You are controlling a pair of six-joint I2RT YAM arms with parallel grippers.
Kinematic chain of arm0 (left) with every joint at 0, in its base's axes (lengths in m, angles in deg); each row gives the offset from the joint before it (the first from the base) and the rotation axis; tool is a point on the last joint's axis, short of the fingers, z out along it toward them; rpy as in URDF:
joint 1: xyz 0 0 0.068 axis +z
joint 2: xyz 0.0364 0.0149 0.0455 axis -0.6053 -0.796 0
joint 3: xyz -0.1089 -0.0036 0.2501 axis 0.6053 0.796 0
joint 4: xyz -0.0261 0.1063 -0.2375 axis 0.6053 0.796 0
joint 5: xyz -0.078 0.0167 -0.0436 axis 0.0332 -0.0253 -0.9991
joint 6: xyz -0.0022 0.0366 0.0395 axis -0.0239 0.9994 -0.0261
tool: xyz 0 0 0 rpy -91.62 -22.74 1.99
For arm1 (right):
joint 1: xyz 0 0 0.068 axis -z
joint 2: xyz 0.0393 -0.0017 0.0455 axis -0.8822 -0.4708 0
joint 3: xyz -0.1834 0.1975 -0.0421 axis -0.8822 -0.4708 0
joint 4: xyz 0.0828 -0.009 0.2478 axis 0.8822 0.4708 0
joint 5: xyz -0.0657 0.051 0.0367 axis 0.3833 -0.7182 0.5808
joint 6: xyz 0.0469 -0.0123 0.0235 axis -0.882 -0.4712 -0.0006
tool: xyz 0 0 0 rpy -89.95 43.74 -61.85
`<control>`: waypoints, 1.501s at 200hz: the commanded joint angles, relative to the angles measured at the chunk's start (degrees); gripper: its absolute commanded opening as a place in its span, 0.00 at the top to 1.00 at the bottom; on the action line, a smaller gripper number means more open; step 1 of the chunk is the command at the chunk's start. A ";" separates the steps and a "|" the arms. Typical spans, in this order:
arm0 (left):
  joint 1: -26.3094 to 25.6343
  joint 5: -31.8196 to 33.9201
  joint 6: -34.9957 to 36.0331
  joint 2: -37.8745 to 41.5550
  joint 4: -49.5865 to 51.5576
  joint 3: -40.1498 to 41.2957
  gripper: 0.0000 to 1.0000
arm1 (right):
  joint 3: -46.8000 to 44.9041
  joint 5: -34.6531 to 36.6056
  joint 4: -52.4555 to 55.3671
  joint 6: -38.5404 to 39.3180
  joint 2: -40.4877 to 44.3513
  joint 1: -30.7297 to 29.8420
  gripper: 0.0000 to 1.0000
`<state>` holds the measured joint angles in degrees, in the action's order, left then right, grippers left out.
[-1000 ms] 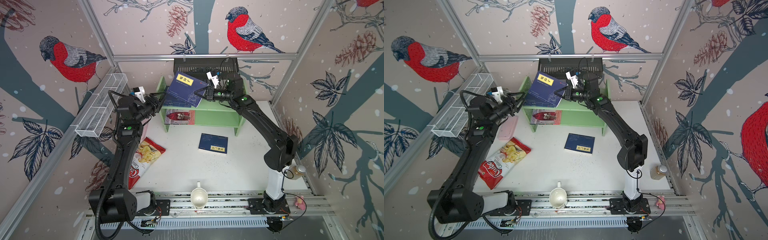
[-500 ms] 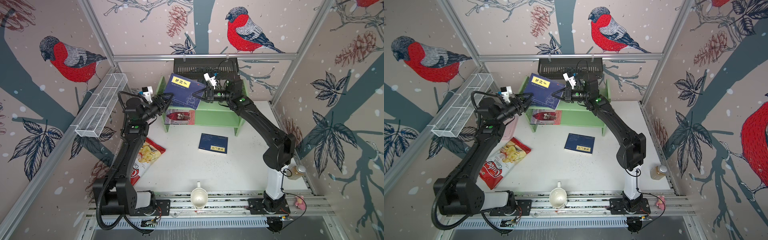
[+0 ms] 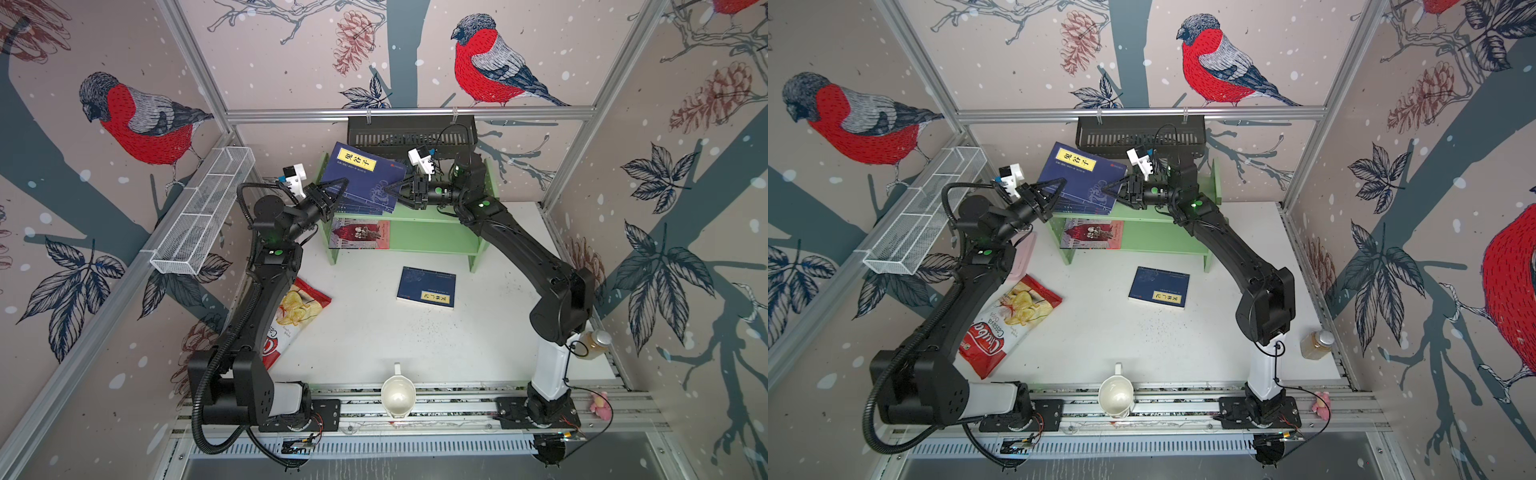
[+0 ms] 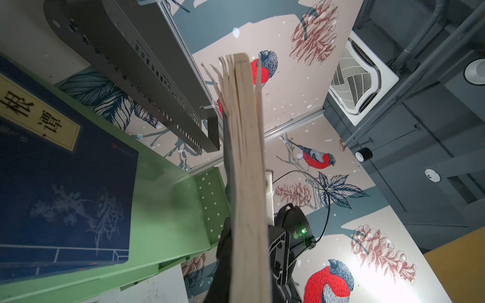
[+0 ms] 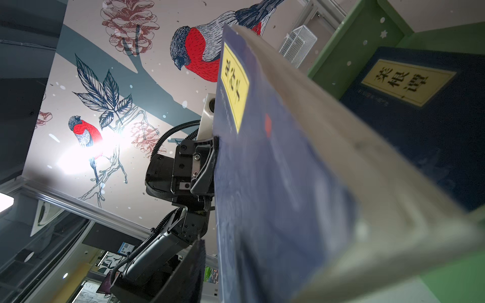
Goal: Stacking books/files
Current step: Pass the book, then place the book on the bookshelf.
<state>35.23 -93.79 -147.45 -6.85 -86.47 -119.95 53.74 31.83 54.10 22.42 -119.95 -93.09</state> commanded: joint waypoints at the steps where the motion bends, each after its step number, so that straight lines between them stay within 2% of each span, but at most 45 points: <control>1: -0.19 2.62 -2.68 -0.70 -5.76 -1.40 1.00 | -0.49 3.32 -3.45 -0.26 0.39 -1.11 0.55; 10: -0.34 2.83 -2.84 -0.95 -5.01 -1.70 1.00 | -0.42 3.51 -4.28 -0.75 -0.07 -1.49 0.60; 29: -0.50 2.75 -2.55 -1.26 -4.38 -1.72 1.00 | -0.48 4.45 -5.97 -1.90 -1.08 -1.94 0.79; 54: -0.31 2.80 0.34 -0.44 1.28 -1.39 1.00 | -1.53 6.00 -6.67 -1.91 -0.73 -1.71 0.94; 72: -0.09 3.32 2.76 -0.12 5.15 -0.94 1.00 | -1.71 6.57 -6.44 -1.93 -0.51 -1.36 0.95; 75: -0.01 3.28 2.82 -0.12 5.49 -0.80 0.94 | -1.71 6.59 -6.38 -1.90 -0.43 -1.35 0.95; 83: 0.41 3.24 3.00 -0.13 6.61 -0.61 0.68 | -1.78 6.71 -6.20 -1.90 -0.32 -1.18 0.96; 88: 0.63 3.32 3.19 -0.04 7.47 -0.49 0.58 | -1.80 6.72 -6.00 -1.81 -0.27 -1.02 0.96; 98: 1.42 3.76 3.88 0.37 9.86 -0.55 0.48 | -1.81 6.93 -5.25 -1.48 -0.14 -0.78 0.96; 111: 2.53 4.67 5.36 1.22 14.82 -1.21 0.41 | -1.72 7.05 -3.94 -0.96 -0.09 -0.47 0.96; 128: 4.26 5.12 7.01 1.97 21.65 -2.78 0.40 | -1.87 7.66 -2.03 -0.74 -0.31 0.13 0.96; 143: 5.46 4.83 7.06 2.77 23.70 -3.43 0.41 | -1.68 7.28 -1.47 -1.06 -0.98 0.24 0.96; 201: 6.42 0.31 4.43 2.81 20.73 -3.54 0.42 | 1.80 8.12 3.79 -0.51 -5.30 0.24 0.96; 273: 6.42 -1.27 3.34 2.27 19.00 -2.35 0.42 | 11.64 6.71 11.18 0.74 -12.35 0.03 0.95; 300: 6.42 -1.69 2.58 2.26 18.20 -1.75 0.42 | 15.46 7.11 14.69 1.42 -15.12 0.11 0.88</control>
<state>41.59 -93.90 -143.45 -4.54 -65.27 -122.11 66.33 39.70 66.74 22.27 -133.48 -92.98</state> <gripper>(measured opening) 0.583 0.117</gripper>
